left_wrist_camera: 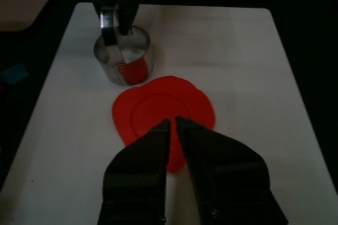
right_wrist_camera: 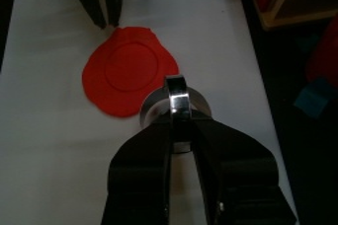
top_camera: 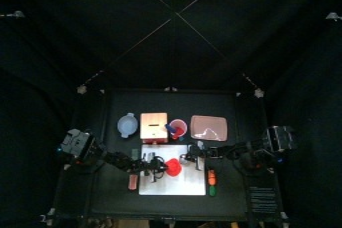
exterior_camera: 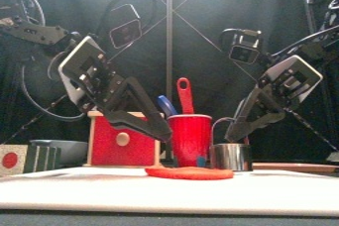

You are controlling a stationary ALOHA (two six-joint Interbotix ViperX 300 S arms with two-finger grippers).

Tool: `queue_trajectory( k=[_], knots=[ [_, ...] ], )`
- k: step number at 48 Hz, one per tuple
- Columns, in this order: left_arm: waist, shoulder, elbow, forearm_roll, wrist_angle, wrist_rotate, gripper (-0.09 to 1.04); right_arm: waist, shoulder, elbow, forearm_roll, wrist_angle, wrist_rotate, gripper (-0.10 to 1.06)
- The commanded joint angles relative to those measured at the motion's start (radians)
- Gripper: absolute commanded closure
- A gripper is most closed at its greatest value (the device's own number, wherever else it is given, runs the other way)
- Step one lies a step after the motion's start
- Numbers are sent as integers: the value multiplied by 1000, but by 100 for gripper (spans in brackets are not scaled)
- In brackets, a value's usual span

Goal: Get the cutter from the drawer then cut the dough then place the extra dough in the bowl
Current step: Place the extra dough in the bowl

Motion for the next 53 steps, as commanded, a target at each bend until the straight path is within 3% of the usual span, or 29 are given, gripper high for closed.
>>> queue_trajectory(
  k=[1, 11, 22, 29, 39, 53],
  knots=[
    [28, -31, -8, -6, -5, -3, 36, -6, -35, 2, 0, 3, 2, 35],
    [89, -37, -15, -21, 20, -3, 34, -9, -52, 12, -6, 5, 2, 25],
    [144, -48, -55, -8, 178, 6, 22, -9, -75, 20, -15, 20, 2, 23],
    [196, -46, -107, 95, 311, 21, 15, -12, -81, 25, -26, 21, 2, 23],
    [265, -25, -192, 247, 476, 29, 15, -14, -81, 23, -31, 21, 2, 23],
    [279, 17, -258, 410, 574, 31, 16, -17, -81, 26, -31, 21, 2, 23]
  ],
)
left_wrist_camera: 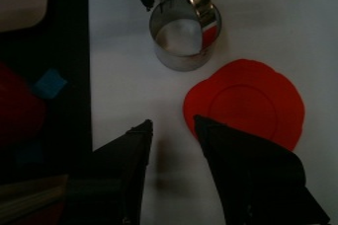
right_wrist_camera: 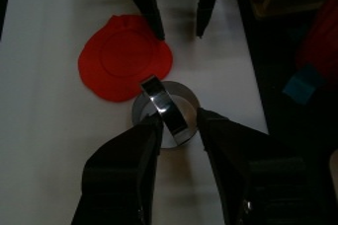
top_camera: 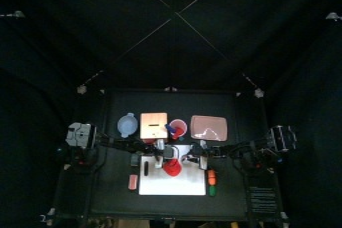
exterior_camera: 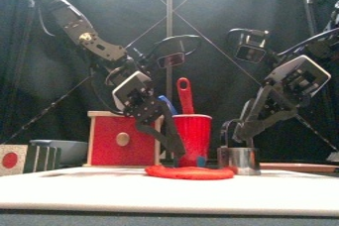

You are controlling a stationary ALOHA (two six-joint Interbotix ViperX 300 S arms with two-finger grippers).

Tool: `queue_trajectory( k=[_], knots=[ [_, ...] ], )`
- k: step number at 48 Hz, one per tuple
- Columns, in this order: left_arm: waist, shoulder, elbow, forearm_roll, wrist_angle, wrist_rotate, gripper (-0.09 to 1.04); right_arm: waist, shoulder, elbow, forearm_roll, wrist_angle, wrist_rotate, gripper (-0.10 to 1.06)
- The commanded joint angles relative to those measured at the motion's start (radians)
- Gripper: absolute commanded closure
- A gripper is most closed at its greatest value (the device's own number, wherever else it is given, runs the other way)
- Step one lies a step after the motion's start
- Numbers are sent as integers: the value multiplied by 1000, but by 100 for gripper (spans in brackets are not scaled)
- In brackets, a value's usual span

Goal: Get the cutter from the drawer then cut the dough then place the extra dough in the bowl
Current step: Place the extra dough in the bowl

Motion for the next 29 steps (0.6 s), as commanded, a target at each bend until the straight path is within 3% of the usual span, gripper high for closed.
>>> queue_trajectory(
  k=[1, 29],
  knots=[
    [-2, -3, -43, 48, 21, 2, 16, -3, -29, -5, 0, -3, 0, 23],
    [-12, 3, -60, 58, 46, 3, 16, -6, -29, -6, 3, -3, 5, 23]
  ],
)
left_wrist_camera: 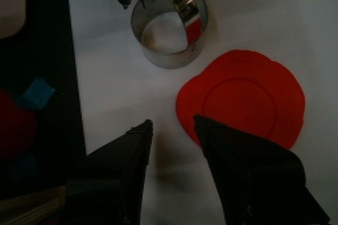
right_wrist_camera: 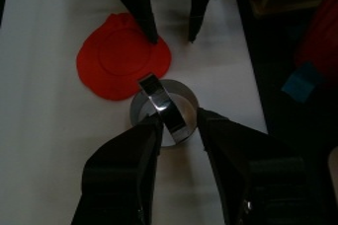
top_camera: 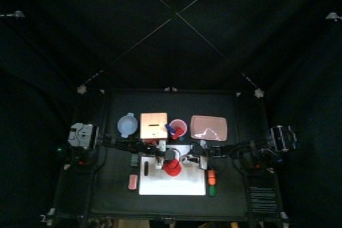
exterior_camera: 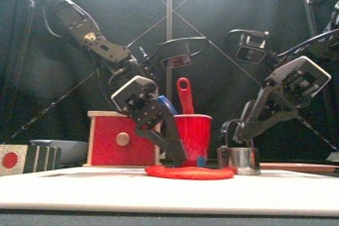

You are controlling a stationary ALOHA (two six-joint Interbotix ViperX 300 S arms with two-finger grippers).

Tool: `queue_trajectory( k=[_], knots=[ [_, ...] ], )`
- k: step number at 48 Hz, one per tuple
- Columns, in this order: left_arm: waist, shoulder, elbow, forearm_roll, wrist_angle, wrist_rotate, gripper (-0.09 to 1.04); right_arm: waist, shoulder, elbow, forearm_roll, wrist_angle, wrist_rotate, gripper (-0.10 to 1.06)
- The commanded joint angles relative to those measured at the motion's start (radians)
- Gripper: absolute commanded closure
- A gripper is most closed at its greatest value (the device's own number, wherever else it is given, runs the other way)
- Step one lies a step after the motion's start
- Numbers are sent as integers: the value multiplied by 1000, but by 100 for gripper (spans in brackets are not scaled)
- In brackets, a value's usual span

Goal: Get the cutter from the drawer then cut the dough then place the extra dough in the bowl
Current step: Place the extra dough in the bowl

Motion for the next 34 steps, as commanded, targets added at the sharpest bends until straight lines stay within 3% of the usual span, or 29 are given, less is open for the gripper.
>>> queue_trajectory(
  k=[1, 34],
  knots=[
    [0, -15, -29, 3, -3, 0, 16, -3, -28, -8, 2, -3, 2, 23],
    [-5, 5, -58, 2, 2, 0, 16, -3, -21, -9, 2, -3, 5, 23]
  ],
)
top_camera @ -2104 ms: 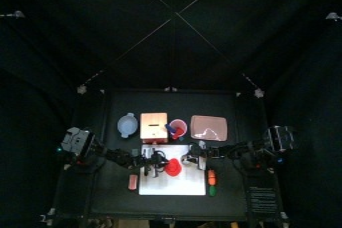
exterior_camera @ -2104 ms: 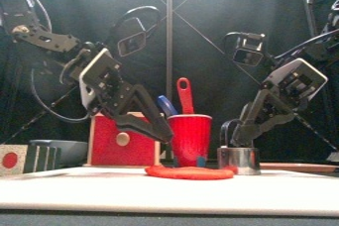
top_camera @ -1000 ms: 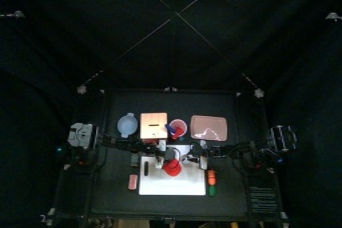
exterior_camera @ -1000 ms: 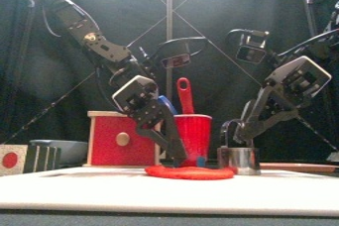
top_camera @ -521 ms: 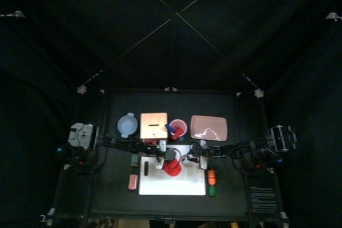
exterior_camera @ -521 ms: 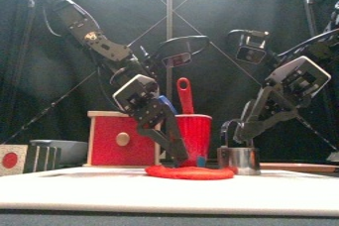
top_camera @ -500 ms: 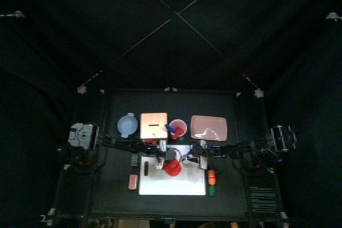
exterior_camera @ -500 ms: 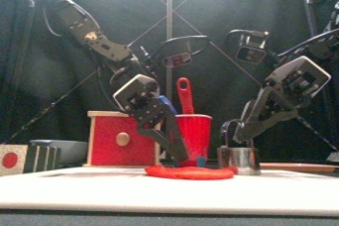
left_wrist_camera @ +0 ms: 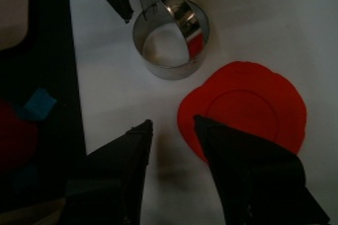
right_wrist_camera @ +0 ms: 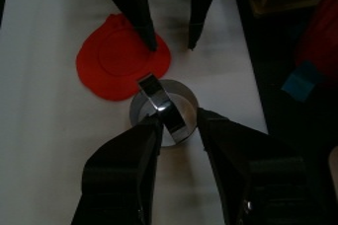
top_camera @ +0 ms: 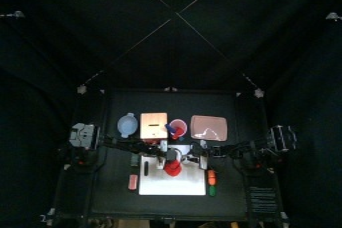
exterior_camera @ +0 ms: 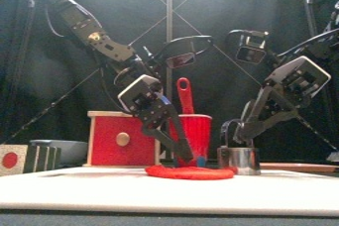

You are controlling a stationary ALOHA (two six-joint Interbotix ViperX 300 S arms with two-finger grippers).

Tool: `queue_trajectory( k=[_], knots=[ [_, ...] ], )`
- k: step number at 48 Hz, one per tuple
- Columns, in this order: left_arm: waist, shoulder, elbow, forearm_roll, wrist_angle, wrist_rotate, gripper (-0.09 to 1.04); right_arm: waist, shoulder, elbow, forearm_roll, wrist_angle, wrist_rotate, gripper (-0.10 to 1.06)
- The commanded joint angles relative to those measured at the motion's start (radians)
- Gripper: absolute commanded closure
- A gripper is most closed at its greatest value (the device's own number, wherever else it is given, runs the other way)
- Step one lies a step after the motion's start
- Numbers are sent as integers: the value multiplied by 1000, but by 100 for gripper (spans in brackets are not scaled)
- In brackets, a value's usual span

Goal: Get the cutter from the drawer then cut the dough then place the extra dough in the bowl
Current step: Place the extra dough in the bowl

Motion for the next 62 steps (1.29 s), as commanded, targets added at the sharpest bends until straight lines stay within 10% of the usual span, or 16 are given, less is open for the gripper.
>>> queue_trajectory(
  k=[1, 62],
  knots=[
    [-5, -12, -28, 2, 0, 0, 16, -3, -21, -9, 2, -3, 2, 23],
    [-3, 15, -41, -6, 25, 0, 16, -3, -11, -12, 6, -3, 5, 23]
  ],
)
